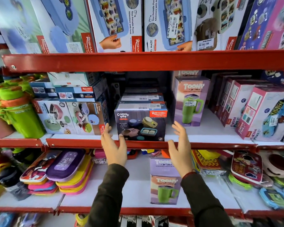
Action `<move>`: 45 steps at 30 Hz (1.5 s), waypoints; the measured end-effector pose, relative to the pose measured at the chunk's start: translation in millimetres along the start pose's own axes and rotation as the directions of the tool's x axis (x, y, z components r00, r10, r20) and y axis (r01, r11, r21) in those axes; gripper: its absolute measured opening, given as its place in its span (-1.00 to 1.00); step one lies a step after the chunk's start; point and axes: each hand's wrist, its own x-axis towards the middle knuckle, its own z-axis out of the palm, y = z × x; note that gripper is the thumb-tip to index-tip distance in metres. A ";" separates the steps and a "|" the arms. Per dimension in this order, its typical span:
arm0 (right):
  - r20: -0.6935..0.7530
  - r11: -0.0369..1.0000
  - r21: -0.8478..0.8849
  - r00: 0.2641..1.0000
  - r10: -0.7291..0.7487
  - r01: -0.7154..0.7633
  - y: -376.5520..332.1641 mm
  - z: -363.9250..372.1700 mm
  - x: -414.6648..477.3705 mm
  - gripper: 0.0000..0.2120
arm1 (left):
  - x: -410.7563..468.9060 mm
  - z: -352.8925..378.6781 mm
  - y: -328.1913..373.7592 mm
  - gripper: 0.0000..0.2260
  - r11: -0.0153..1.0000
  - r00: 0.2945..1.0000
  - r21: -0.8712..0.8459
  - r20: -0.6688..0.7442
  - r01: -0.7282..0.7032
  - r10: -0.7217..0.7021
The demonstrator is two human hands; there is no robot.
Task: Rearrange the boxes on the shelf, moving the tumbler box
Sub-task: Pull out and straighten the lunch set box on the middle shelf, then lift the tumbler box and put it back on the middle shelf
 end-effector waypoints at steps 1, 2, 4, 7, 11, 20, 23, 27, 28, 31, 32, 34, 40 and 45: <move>-0.050 1.000 -0.001 0.998 -0.023 0.023 4.9 -4.1 -7.2 -0.45 | -7.4 -1.0 -2.7 -0.51 1.000 0.999 -0.013 -0.036 -0.008 0.008; -0.091 0.999 -0.007 0.995 -0.033 0.032 11.0 -8.1 -15.4 -0.47 | -15.9 -2.0 -6.7 -0.54 1.000 0.998 -0.014 -0.059 -0.027 0.026; -0.145 0.999 -0.031 0.989 -0.027 0.023 27.3 -15.2 -31.0 -0.52 | -31.3 -1.5 -18.8 -0.61 0.998 0.997 0.004 -0.055 -0.056 0.056; -0.173 0.997 -0.065 0.985 0.019 -0.031 60.3 -23.4 -59.4 -0.66 | -56.4 8.6 -50.3 -0.68 1.000 0.998 0.024 0.058 -0.009 0.008; -0.100 0.952 -0.102 0.955 0.278 -0.288 96.9 -26.9 -88.5 -0.69 | -86.9 27.1 -88.7 -0.65 0.968 0.903 0.180 0.362 0.177 -0.232; 0.340 0.834 -0.184 0.763 0.550 -0.519 115.4 -19.8 -105.6 -0.31 | -126.2 44.3 -109.0 -0.53 0.926 0.667 0.303 0.646 0.223 -0.372; 0.259 0.846 -0.126 0.806 0.532 -0.518 109.6 -28.7 -106.5 -0.41 | -125.4 35.9 -100.0 -0.57 0.950 0.736 0.253 0.605 0.185 -0.305; 0.127 0.888 -0.057 0.879 0.460 -0.457 95.6 -43.6 -107.7 -0.51 | -123.6 21.6 -83.9 -0.57 0.984 0.804 0.116 0.566 0.138 -0.180; 0.103 0.900 -0.028 0.894 0.435 -0.435 89.1 -47.7 -107.8 -0.51 | -122.9 18.9 -79.6 -0.58 0.990 0.818 0.075 0.557 0.119 -0.141; 0.053 0.931 0.086 0.935 0.351 -0.354 72.2 -59.7 -105.2 -0.48 | -119.5 10.7 -59.5 -0.60 0.994 0.842 -0.037 0.536 0.099 -0.064; 0.043 0.943 0.095 0.948 0.317 -0.320 65.3 -64.1 -103.4 -0.47 | -116.9 9.0 -51.0 -0.61 0.994 0.850 -0.067 0.525 0.088 -0.040; -0.003 0.962 0.127 0.970 0.244 -0.242 49.4 -71.4 -95.5 -0.50 | -110.3 7.8 -32.1 -0.61 0.991 0.870 -0.124 0.493 0.043 0.024; -0.136 0.946 0.319 0.985 0.108 -0.059 -12.5 -86.0 -58.8 -0.65 | -83.7 15.3 39.8 -0.61 0.972 0.913 -0.227 0.383 -0.054 0.140; -0.211 0.927 0.372 0.977 0.036 0.046 -46.7 -95.5 -37.7 -0.70 | -68.1 17.5 76.2 -0.55 0.930 0.902 -0.352 0.360 -0.105 0.238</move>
